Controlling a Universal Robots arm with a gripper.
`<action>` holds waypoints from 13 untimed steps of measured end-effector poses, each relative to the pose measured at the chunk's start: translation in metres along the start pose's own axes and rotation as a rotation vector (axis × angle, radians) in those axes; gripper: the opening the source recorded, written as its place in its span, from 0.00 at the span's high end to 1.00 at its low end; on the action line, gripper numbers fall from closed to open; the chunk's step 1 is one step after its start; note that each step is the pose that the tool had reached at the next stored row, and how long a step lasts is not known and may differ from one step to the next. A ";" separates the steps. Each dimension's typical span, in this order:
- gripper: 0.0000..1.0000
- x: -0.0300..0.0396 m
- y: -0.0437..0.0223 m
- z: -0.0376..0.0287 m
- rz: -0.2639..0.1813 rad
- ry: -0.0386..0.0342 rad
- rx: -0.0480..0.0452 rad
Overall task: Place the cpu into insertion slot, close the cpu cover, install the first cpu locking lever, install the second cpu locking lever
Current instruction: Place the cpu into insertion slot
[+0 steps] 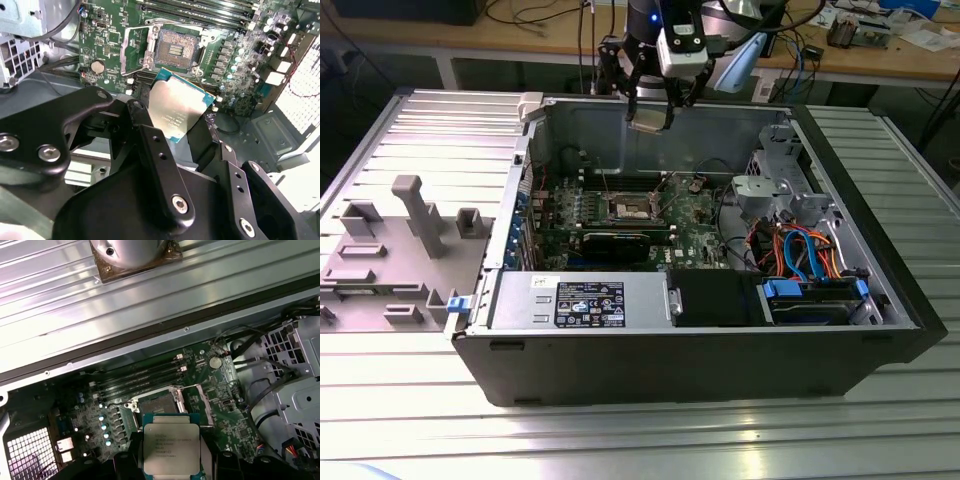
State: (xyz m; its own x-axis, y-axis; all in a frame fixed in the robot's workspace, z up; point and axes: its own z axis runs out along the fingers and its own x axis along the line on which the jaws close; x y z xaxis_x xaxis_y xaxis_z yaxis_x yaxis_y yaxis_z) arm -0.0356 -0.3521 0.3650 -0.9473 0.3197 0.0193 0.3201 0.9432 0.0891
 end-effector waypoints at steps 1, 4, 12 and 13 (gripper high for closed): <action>0.46 0.0000 0.0000 0.0001 0.020 -0.0018 -0.0005; 0.46 0.0000 0.0000 0.0001 0.049 -0.0043 -0.0011; 0.46 0.0000 0.0000 0.0001 0.051 -0.0045 -0.0011; 0.46 0.0000 0.0000 0.0001 0.051 -0.0045 -0.0011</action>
State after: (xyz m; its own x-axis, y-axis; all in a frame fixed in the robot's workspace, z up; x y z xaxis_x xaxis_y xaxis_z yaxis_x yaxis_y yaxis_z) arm -0.0355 -0.3521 0.3649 -0.9299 0.3674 0.0193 0.3676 0.9257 0.0892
